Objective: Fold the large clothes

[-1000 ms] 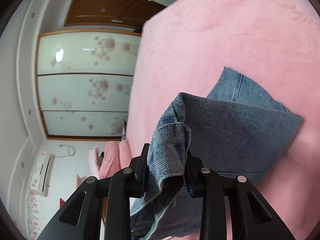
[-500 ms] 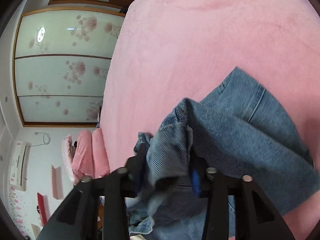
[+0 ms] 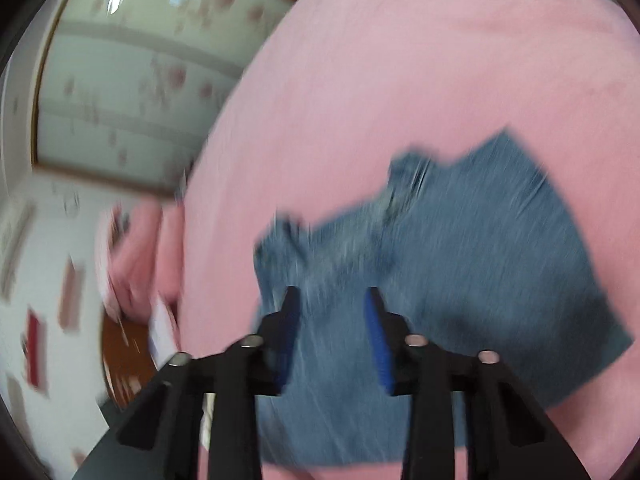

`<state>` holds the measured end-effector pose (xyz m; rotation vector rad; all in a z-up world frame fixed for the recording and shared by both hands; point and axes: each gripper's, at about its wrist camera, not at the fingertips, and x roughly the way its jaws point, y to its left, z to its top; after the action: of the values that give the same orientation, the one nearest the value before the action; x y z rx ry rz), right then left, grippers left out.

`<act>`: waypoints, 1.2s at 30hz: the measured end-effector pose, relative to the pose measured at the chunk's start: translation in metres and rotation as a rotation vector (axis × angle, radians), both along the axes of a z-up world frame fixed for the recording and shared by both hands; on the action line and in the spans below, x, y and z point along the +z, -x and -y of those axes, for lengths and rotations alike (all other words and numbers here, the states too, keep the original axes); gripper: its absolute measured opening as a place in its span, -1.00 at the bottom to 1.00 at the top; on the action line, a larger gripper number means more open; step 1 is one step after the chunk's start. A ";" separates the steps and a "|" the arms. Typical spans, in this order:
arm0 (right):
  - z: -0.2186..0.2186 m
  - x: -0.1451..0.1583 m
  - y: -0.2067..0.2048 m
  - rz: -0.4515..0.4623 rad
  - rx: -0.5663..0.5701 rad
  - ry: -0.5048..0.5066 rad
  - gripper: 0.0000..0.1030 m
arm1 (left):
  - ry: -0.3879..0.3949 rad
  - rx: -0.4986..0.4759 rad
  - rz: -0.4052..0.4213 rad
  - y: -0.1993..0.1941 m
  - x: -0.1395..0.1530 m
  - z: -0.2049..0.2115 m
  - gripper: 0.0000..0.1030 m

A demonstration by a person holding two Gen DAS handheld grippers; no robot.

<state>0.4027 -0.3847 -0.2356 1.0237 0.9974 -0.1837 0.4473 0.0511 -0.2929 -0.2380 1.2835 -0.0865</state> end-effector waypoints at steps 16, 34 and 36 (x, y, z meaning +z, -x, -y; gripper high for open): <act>-0.190 -0.107 -0.026 -0.432 0.584 0.069 -0.98 | -0.044 -0.177 -0.443 0.039 -0.121 0.050 -0.97; 0.110 -0.121 0.043 -0.504 0.087 0.169 -1.00 | -0.238 0.076 -0.390 0.058 -0.128 -0.094 -0.98; 0.139 -0.117 0.058 -0.501 -0.006 0.105 -1.00 | -0.219 0.125 -0.396 0.061 -0.125 -0.115 -0.99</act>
<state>0.3442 -0.5235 -0.3523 0.9018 1.4201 -0.5103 0.3861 0.1658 -0.4174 -0.1495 1.6548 0.2177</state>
